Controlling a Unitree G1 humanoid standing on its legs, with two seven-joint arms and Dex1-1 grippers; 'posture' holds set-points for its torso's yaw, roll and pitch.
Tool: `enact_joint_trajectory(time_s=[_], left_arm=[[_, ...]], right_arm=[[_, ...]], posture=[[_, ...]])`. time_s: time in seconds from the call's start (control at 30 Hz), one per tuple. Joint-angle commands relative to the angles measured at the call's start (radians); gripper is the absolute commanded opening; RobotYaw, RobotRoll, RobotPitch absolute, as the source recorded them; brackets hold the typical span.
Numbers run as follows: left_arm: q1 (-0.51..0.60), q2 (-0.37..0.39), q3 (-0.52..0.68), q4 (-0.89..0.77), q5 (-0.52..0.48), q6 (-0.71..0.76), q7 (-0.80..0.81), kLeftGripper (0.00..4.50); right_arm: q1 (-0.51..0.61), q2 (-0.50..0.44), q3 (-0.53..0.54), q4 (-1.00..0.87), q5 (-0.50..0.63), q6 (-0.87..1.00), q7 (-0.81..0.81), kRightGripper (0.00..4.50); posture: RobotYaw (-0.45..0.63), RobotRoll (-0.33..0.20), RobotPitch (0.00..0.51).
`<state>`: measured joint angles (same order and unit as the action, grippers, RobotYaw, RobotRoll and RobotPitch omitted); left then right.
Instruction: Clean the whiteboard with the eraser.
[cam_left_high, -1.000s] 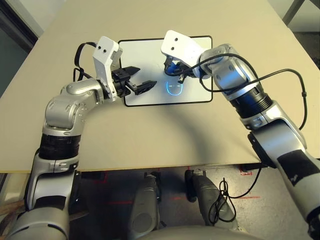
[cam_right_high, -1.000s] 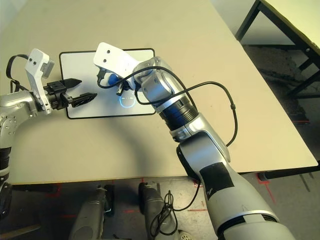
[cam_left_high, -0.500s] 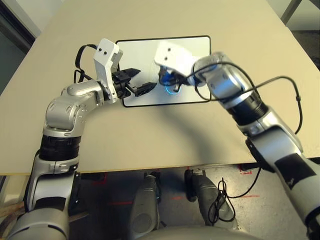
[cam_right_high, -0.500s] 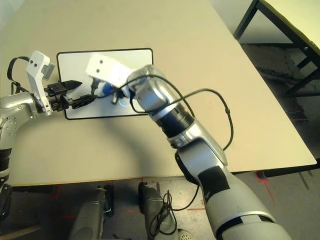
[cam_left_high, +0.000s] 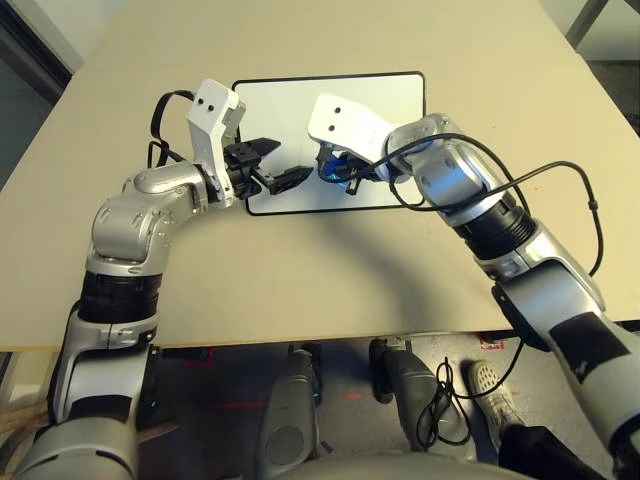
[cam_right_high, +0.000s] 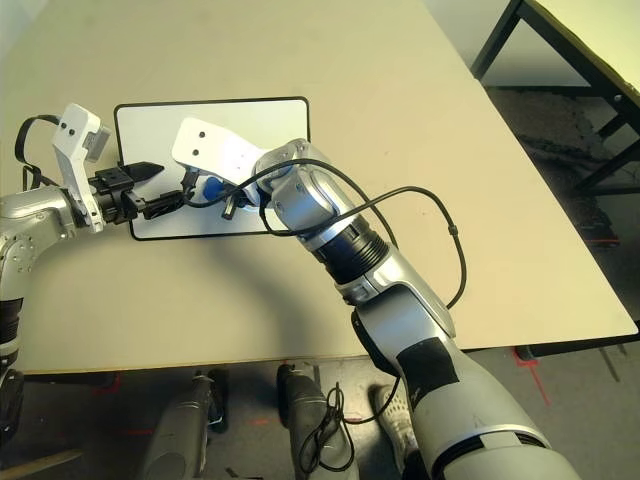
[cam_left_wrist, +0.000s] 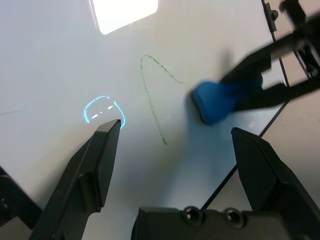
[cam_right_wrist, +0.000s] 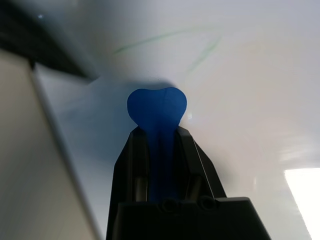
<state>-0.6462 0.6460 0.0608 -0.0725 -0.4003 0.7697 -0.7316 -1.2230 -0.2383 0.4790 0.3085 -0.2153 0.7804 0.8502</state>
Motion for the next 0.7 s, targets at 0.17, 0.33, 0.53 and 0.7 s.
enact_joint_trajectory(time_s=[0.17, 0.33, 0.53, 0.7], left_arm=[[0.014, 0.010, -0.003, -0.001, 0.003, -0.004, -0.007, 4.50], [0.013, 0.028, 0.007, 0.007, 0.008, -0.010, -0.007, 4.50], [0.004, 0.058, 0.018, 0.013, 0.008, -0.010, -0.011, 4.50], [-0.002, 0.081, 0.026, 0.025, 0.009, -0.014, -0.011, 4.50]], right_arm=[[0.024, 0.001, 0.014, -0.015, 0.010, 0.014, 0.022, 0.59], [0.071, -0.016, 0.061, -0.087, 0.005, 0.051, 0.066, 0.59], [0.041, 0.004, 0.035, -0.042, 0.008, 0.022, 0.036, 0.59], [-0.070, 0.052, -0.050, 0.120, 0.025, -0.077, -0.048, 0.59]], posture=[[0.03, 0.000, 0.251], [0.04, 0.000, 0.253], [0.04, 0.000, 0.255], [0.05, 0.000, 0.252]])
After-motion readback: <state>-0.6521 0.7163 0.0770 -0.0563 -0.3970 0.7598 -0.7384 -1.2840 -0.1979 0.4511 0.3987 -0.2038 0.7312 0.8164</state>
